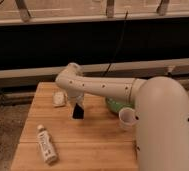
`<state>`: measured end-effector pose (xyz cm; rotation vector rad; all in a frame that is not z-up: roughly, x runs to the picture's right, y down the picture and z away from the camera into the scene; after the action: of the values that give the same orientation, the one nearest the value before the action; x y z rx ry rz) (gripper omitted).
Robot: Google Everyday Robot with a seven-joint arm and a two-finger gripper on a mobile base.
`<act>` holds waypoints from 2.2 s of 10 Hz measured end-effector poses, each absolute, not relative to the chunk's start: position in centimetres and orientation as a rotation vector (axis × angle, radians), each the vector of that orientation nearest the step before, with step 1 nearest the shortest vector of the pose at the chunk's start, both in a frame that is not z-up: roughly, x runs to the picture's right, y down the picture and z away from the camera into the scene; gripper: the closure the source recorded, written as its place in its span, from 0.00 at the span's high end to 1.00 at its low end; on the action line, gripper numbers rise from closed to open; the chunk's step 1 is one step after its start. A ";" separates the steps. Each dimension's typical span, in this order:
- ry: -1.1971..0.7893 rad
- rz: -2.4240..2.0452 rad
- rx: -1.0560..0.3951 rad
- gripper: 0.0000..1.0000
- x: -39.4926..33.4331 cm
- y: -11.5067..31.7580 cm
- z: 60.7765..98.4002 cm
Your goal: Place the eraser on the white sponge
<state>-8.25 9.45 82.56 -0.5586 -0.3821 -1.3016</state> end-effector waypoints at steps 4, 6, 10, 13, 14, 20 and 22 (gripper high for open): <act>-0.395 -1.334 -0.546 0.00 -10.5 7.4 83.7; -0.400 -1.353 -0.541 0.00 -11.8 6.1 84.7; -0.406 -1.380 -0.532 0.00 -13.0 5.3 85.6; -0.416 -1.413 -0.523 0.00 -14.8 5.0 86.2; -0.415 -1.423 -0.520 0.00 -14.9 4.8 86.5; -0.439 -1.483 -0.500 0.00 -17.0 3.9 87.7; -0.444 -1.496 -0.498 0.00 -17.6 3.7 88.0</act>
<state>-17.63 3.65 87.98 -0.4982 -0.4445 -1.4958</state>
